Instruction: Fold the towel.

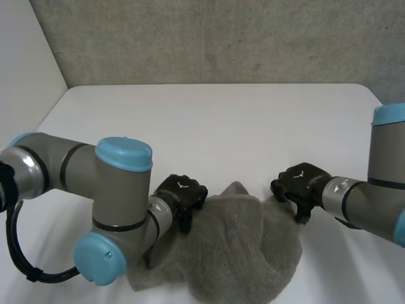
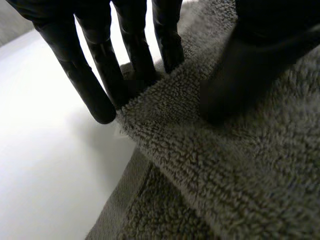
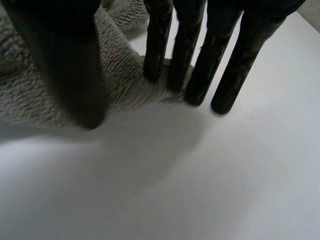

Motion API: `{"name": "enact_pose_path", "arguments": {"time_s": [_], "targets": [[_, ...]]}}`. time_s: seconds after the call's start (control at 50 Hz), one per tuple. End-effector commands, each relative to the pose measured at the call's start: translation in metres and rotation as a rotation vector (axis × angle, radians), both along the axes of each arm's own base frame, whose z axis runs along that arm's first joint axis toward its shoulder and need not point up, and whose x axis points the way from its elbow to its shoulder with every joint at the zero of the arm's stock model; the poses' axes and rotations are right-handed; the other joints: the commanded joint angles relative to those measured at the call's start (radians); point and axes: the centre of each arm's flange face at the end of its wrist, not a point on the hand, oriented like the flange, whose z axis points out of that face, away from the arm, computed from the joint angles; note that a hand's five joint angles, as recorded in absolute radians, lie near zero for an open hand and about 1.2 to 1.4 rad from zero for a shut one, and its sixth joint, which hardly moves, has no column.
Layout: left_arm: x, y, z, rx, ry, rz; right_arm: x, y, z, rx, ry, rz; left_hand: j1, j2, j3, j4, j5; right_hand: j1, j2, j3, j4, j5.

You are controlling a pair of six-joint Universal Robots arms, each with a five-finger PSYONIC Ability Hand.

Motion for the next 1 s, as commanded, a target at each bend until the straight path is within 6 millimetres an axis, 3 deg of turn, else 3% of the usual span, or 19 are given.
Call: {"name": "enact_pose_path", "arguments": {"time_s": [0.02, 0.16, 0.2, 0.22, 0.26, 0.28, 0.3, 0.36, 0.42, 0.48, 0.52, 0.54, 0.56, 0.58, 0.62, 0.64, 0.68, 0.82, 1.0], "targets": [[-0.007, -0.01, 0.013, -0.046, 0.008, -0.002, 0.015, -0.019, 0.021, -0.094, -0.113, -0.037, 0.181, 0.193, 0.189, 0.18, 0.033, 0.597, 0.587, 0.608, 0.603, 0.581], [-0.016, -0.031, 0.078, -0.229, 0.132, 0.049, 0.036, -0.029, 0.076, -0.209, -0.359, -0.078, 0.181, 0.193, 0.189, 0.18, 0.033, 0.597, 0.587, 0.608, 0.603, 0.581], [-0.019, -0.045, 0.126, -0.378, 0.235, 0.115, 0.04, -0.039, 0.103, -0.306, -0.48, -0.095, 0.181, 0.193, 0.189, 0.18, 0.033, 0.597, 0.587, 0.608, 0.603, 0.581], [-0.019, -0.045, 0.126, -0.378, 0.235, 0.116, 0.04, -0.039, 0.103, -0.307, -0.481, -0.095, 0.181, 0.193, 0.189, 0.18, 0.033, 0.597, 0.587, 0.608, 0.603, 0.581], [-0.015, -0.052, 0.18, -0.525, 0.362, 0.189, 0.04, -0.041, 0.126, -0.39, -0.559, -0.1, 0.181, 0.193, 0.189, 0.18, 0.033, 0.597, 0.587, 0.608, 0.603, 0.581], [-0.015, -0.052, 0.18, -0.525, 0.362, 0.19, 0.038, -0.042, 0.148, -0.471, -0.641, -0.113, 0.181, 0.193, 0.189, 0.18, 0.033, 0.597, 0.587, 0.608, 0.603, 0.581], [-0.011, -0.051, 0.203, -0.578, 0.426, 0.218, 0.033, -0.042, 0.17, -0.551, -0.719, -0.138, 0.181, 0.193, 0.189, 0.18, 0.033, 0.597, 0.587, 0.608, 0.603, 0.581], [-0.005, -0.044, 0.234, -0.641, 0.533, 0.245, 0.025, -0.039, 0.195, -0.617, -0.819, -0.173, 0.181, 0.193, 0.189, 0.18, 0.033, 0.597, 0.587, 0.608, 0.603, 0.581], [0.0, -0.035, 0.236, -0.621, 0.561, 0.246, 0.024, -0.034, 0.197, -0.599, -0.823, -0.174, 0.181, 0.193, 0.189, 0.18, 0.033, 0.597, 0.587, 0.608, 0.603, 0.581], [0.002, -0.031, 0.225, -0.584, 0.54, 0.247, 0.026, -0.025, 0.178, -0.489, -0.753, -0.162, 0.181, 0.193, 0.189, 0.18, 0.033, 0.589, 0.579, 0.601, 0.595, 0.573], [0.008, -0.022, 0.189, -0.493, 0.459, 0.242, 0.028, -0.018, 0.142, -0.351, -0.64, -0.137, 0.181, 0.193, 0.189, 0.18, 0.033, -0.009, -0.019, 0.002, -0.004, -0.025], [0.008, -0.022, 0.189, -0.493, 0.458, 0.242, 0.028, -0.018, 0.142, -0.35, -0.639, -0.137, 0.181, 0.193, 0.189, 0.18, 0.033, -0.012, -0.022, -0.001, -0.007, -0.029], [0.012, -0.017, 0.169, -0.449, 0.412, 0.241, 0.029, -0.017, 0.12, -0.286, -0.563, -0.123, 0.181, 0.193, 0.189, 0.18, 0.033, -0.3, -0.31, -0.289, -0.295, -0.316], [0.015, -0.01, 0.151, -0.411, 0.375, 0.239, 0.029, -0.017, 0.12, -0.285, -0.562, -0.123, 0.181, 0.193, 0.189, 0.18, 0.033, -0.303, -0.313, -0.292, -0.298, -0.319], [0.017, -0.003, 0.136, -0.377, 0.342, 0.233, 0.032, -0.014, 0.074, -0.189, -0.396, -0.084, 0.181, 0.193, 0.189, 0.18, 0.033, -0.4, -0.41, -0.389, -0.394, -0.416], [0.018, -0.003, 0.136, -0.377, 0.341, 0.233, 0.032, -0.014, 0.073, -0.189, -0.395, -0.084, 0.181, 0.193, 0.189, 0.18, 0.033, -0.4, -0.41, -0.389, -0.395, -0.416], [0.025, 0.006, 0.117, -0.344, 0.305, 0.234, 0.032, -0.012, 0.039, -0.107, -0.275, -0.059, 0.181, 0.193, 0.189, 0.18, 0.033, -0.415, -0.425, -0.403, -0.409, -0.431], [0.044, 0.024, 0.107, -0.335, 0.291, 0.242, 0.034, -0.017, -0.002, 0.018, -0.226, -0.072, 0.181, 0.193, 0.189, 0.18, 0.033, -0.415, -0.425, -0.403, -0.409, -0.431], [0.083, 0.06, 0.132, -0.404, 0.352, 0.268, 0.047, -0.018, -0.017, 0.079, -0.256, -0.085, 0.181, 0.193, 0.189, 0.18, 0.033, -0.406, -0.416, -0.395, -0.4, -0.422]]}}
